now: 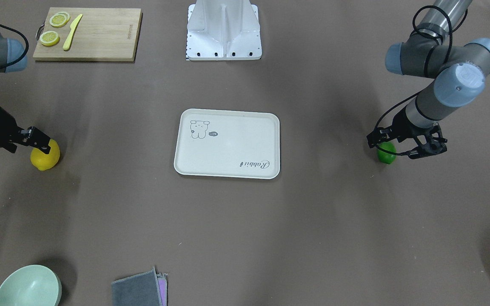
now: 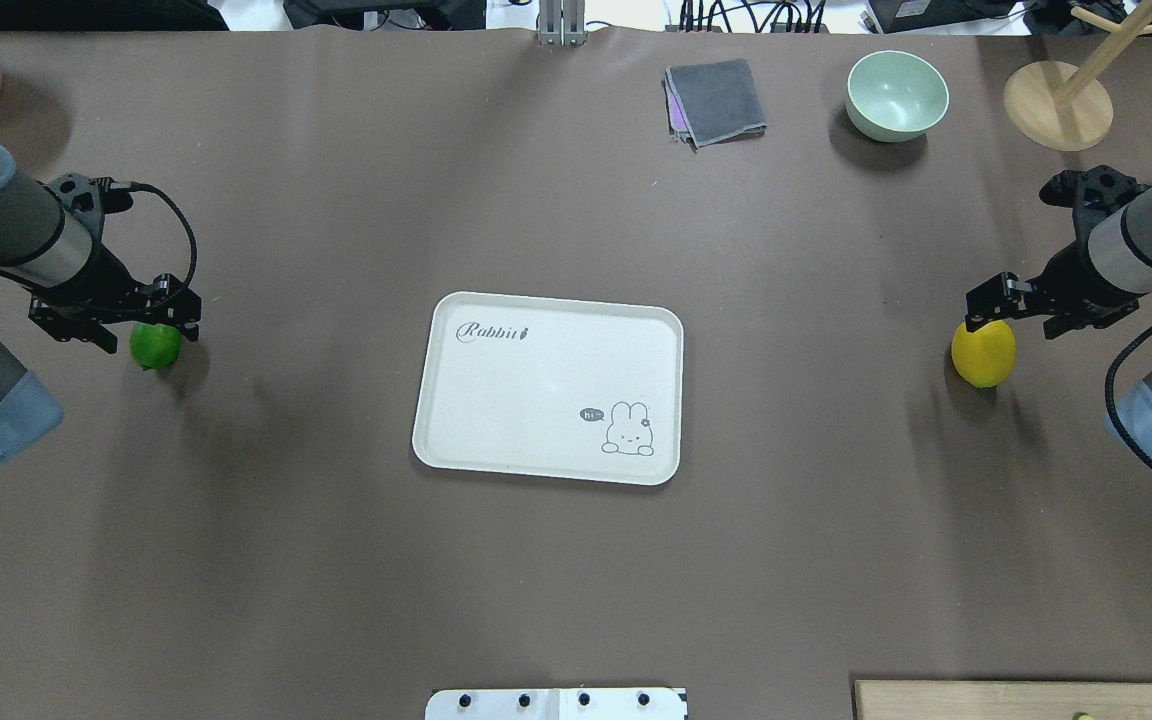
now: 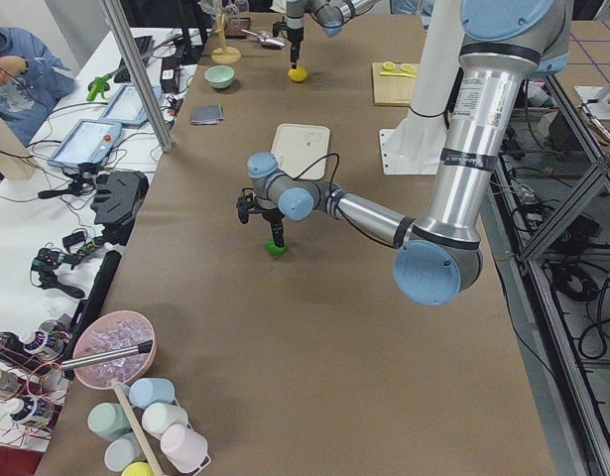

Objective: Place all lemons on tray

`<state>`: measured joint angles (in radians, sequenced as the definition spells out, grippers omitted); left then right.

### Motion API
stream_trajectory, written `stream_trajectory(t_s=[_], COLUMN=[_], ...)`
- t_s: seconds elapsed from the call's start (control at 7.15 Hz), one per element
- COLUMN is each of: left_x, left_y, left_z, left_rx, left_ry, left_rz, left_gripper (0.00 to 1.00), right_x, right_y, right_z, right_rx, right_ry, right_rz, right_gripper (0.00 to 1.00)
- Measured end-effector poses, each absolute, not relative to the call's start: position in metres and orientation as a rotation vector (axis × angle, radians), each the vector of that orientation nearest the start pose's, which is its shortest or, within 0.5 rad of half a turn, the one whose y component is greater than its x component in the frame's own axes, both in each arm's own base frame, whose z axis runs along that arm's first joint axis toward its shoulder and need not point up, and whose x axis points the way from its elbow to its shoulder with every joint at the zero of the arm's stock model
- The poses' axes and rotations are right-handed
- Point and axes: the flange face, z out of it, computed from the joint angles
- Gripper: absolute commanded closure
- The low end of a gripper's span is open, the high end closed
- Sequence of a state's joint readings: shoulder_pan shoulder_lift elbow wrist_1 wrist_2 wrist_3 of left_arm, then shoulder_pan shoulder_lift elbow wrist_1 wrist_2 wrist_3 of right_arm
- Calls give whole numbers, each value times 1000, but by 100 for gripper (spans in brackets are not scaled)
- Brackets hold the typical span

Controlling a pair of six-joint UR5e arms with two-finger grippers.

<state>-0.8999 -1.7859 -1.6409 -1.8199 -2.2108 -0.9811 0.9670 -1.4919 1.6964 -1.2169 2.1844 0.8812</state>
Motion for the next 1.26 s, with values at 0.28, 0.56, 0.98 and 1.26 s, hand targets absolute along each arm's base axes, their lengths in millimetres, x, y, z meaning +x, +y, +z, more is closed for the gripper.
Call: stream_trajectory(t_s=[0.28, 0.56, 0.98, 1.26], left_x=[319, 320, 320, 319], left_y=[-510, -508, -507, -506], left_z=[490, 492, 496, 482], left_rx=[-82, -64, -52, -54], left_ry=[790, 791, 797, 804], left_rz=[-96, -65, -47, -38], left_gripper=[38, 80, 100, 100], right_x=[-264, -276, -283, -275], right_y=[-494, -491, -487, -490], right_z=[533, 541, 544, 527], right_rx=[-21, -39, -52, -43], right_ry=[-784, -773, -774, -808], right_rz=[80, 65, 39, 41], right_gripper=[0, 35, 100, 100])
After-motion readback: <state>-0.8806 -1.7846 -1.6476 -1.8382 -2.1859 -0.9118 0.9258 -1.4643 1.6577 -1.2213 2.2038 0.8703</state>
